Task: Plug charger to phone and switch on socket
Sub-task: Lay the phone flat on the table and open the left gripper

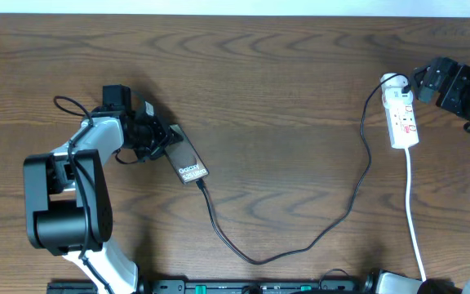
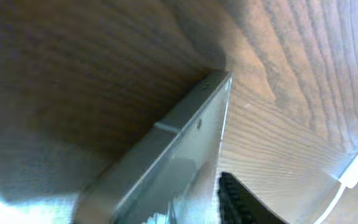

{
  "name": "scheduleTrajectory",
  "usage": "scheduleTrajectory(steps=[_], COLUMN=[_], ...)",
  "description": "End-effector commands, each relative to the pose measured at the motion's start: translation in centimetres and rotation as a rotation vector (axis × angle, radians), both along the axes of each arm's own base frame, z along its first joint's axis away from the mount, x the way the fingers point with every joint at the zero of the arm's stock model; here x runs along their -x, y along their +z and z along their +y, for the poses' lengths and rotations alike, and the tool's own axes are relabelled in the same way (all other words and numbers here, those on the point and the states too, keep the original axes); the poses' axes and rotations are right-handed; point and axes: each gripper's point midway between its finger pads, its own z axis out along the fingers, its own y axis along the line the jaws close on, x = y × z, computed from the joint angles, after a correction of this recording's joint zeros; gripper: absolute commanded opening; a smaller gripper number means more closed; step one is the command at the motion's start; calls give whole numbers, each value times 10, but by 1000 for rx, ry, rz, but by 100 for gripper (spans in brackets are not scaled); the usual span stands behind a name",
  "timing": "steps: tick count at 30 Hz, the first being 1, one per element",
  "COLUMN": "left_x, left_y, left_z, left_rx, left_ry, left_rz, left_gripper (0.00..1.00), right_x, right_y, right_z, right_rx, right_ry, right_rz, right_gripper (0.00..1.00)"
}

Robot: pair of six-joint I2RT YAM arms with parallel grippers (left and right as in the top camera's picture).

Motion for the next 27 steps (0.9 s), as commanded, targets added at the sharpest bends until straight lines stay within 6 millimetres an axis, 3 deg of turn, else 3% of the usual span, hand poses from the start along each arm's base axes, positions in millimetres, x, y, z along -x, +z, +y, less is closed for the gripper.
scheduleTrajectory(steps=[1,27], left_x=[31,44], left_y=[-38,-39], left_z=[26,27], left_rx=[-176,-186], left_ry=[19,15], left_rz=[146,204], left_gripper=[45,45], right_x=[-1,0], right_y=[-2,-3], right_z=[4,4], right_rx=[-18,-17], right_ry=[3,6], right_rz=[8,11], right_gripper=[99,99])
